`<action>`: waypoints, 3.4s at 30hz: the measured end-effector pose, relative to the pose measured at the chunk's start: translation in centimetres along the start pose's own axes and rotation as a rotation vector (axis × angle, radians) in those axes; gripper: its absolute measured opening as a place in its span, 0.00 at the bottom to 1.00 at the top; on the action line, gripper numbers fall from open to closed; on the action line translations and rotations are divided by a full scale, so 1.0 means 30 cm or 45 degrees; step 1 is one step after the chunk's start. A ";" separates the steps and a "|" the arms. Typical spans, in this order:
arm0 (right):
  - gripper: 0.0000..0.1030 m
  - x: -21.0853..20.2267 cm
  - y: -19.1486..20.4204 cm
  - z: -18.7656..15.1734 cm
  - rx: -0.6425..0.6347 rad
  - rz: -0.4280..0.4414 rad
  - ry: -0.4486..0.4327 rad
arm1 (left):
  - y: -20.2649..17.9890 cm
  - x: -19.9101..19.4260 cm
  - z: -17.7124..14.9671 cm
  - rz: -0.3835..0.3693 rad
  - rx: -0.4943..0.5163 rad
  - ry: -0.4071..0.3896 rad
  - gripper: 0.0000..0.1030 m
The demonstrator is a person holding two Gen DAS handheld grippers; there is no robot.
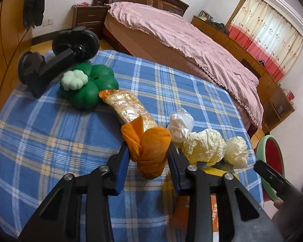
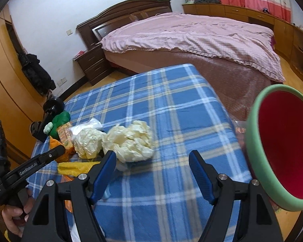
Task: Collect trash
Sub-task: 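Grasp the orange bow wrapper with the left tool while the right tool grasps crumpled paper, then carry the orange wrapper and crumpled paper to the red bucket and release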
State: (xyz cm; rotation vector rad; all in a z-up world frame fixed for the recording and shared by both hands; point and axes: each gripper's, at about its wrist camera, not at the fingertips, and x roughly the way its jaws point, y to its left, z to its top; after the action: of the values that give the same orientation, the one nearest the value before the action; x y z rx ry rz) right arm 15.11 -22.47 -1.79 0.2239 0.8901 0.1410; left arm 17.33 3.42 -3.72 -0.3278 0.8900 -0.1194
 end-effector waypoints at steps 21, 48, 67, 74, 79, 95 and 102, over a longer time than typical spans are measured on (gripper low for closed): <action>0.32 0.071 0.031 0.011 0.002 0.076 0.027 | -0.047 -0.078 -0.020 -0.025 0.049 -0.038 0.36; 0.16 -0.355 -0.113 -0.052 0.156 0.035 -0.306 | -0.297 -0.275 -0.051 -0.227 0.257 -0.084 0.36; 0.16 -0.555 -0.438 -0.152 0.425 -0.129 -0.443 | -0.655 -0.223 -0.113 -0.388 0.496 0.042 0.36; 0.16 -0.568 -0.557 -0.184 0.498 -0.179 -0.444 | -0.811 -0.150 -0.158 -0.441 0.587 0.108 0.36; 0.16 -0.547 -0.643 -0.187 0.541 -0.189 -0.422 | -0.908 -0.085 -0.189 -0.450 0.639 0.160 0.36; 0.17 -0.493 -0.815 -0.188 0.591 -0.235 -0.383 | -1.109 0.105 -0.274 -0.435 0.746 0.278 0.36; 0.20 -0.469 -0.835 -0.193 0.619 -0.226 -0.365 | -1.115 0.135 -0.272 -0.402 0.737 0.292 0.43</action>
State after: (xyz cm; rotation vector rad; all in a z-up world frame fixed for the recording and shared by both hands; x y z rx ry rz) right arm 2.55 -48.92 -1.02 0.6000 0.6424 -0.2717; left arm 14.62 -30.99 -0.48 0.0933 0.9821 -0.7036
